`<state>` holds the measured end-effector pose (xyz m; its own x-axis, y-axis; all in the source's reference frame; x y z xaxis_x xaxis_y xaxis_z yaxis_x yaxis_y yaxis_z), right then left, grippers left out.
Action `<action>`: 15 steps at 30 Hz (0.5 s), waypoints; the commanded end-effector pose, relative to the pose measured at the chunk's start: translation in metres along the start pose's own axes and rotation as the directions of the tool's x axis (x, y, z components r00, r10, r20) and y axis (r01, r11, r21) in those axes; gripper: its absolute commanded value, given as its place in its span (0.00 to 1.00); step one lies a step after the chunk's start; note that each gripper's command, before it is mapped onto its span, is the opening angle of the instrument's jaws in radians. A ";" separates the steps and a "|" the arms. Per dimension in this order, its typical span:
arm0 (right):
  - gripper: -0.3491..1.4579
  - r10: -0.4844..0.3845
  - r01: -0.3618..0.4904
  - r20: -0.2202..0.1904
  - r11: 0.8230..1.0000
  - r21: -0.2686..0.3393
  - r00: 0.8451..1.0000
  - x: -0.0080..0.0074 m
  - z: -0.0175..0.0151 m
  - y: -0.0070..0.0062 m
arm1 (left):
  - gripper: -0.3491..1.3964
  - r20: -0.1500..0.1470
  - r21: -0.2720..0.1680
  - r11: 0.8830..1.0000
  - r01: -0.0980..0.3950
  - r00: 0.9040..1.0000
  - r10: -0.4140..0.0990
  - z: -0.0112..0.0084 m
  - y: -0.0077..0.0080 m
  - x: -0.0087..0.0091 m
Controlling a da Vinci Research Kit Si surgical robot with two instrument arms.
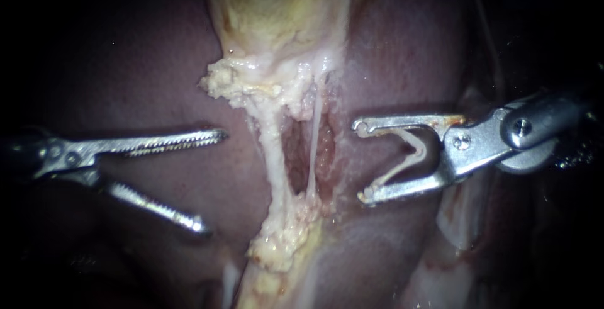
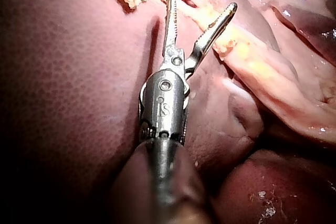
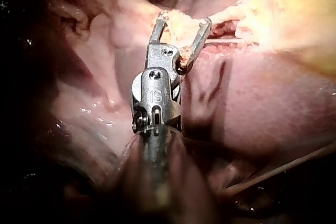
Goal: Grabbing gallbladder
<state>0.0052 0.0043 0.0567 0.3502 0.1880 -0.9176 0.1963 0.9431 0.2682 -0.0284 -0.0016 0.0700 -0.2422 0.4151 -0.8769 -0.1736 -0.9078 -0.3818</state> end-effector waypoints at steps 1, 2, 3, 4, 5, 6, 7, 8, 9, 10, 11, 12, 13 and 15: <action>0.47 0.000 0.000 0.000 1.000 0.000 1.000 0.0000 0.0000 0.0000 | 0.67 0.005 0.019 1.000 0.009 1.000 -0.009 -0.0004 -0.0003 0.0005; 0.47 0.000 0.000 0.000 1.000 0.000 1.000 0.0000 0.0000 0.0000 | 0.67 0.009 0.038 0.999 0.017 1.000 -0.018 -0.0007 -0.0006 0.0008; 0.47 0.000 0.000 0.000 1.000 0.000 1.000 0.0000 0.0000 0.0000 | 0.67 0.018 0.071 0.997 0.034 0.999 -0.036 -0.0012 -0.0012 0.0015; 0.47 0.000 0.000 0.000 1.000 0.000 1.000 0.0000 0.0000 0.0000 | 0.68 0.021 0.099 0.994 0.039 0.999 -0.042 -0.0016 -0.0018 0.0021; 0.47 0.000 0.000 0.000 1.000 0.000 1.000 0.0000 0.0000 0.0000 | 0.68 0.022 0.123 0.991 0.051 0.998 -0.054 -0.0019 -0.0024 0.0027; 0.47 0.000 0.000 0.000 1.000 0.000 1.000 0.0000 0.0000 0.0000 | 0.68 0.024 0.149 0.987 0.061 0.998 -0.065 -0.0025 -0.0034 0.0035; 0.47 0.000 0.000 0.000 1.000 0.000 1.000 0.0000 0.0000 0.0000 | 0.68 0.023 0.163 0.984 0.073 0.997 -0.078 -0.0028 -0.0040 0.0041; 0.47 0.000 0.000 0.000 1.000 0.000 1.000 0.0000 0.0000 0.0000 | 0.67 0.026 0.179 0.981 0.080 0.996 -0.086 -0.0031 -0.0046 0.0046; 0.47 0.000 0.000 0.000 1.000 0.000 1.000 0.0000 0.0000 0.0000 | 0.65 0.026 0.195 0.976 0.099 0.994 -0.106 -0.0034 -0.0053 0.0051; 0.47 0.000 0.000 0.000 1.000 0.000 1.000 0.0000 0.0001 0.0000 | 0.65 0.026 0.209 0.971 0.115 0.992 -0.123 -0.0035 -0.0057 0.0053; 0.47 0.000 0.000 0.000 1.000 0.000 1.000 0.0000 0.0001 0.0000 | 0.65 0.024 0.220 0.967 0.131 0.990 -0.139 -0.0036 -0.0061 0.0054; 0.47 0.000 0.000 0.000 1.000 0.000 1.000 0.0000 0.0001 0.0000 | 0.63 0.024 0.231 0.963 0.139 0.989 -0.148 -0.0035 -0.0063 0.0053; 0.47 0.000 0.000 0.000 1.000 0.000 1.000 0.0000 0.0001 0.0000 | 0.62 0.023 0.245 0.958 0.152 0.986 -0.162 -0.0033 -0.0066 0.0051; 0.47 0.000 0.000 0.000 1.000 -0.001 1.000 0.0000 0.0001 0.0000 | 0.60 0.018 0.267 0.948 0.176 0.982 -0.188 -0.0026 -0.0070 0.0047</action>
<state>0.0052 0.0043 0.0567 0.3500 0.1881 -0.9177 0.1960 0.9432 0.2681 -0.0262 0.0068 0.0683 -0.2157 0.5898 -0.7782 -0.4729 -0.7604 -0.4452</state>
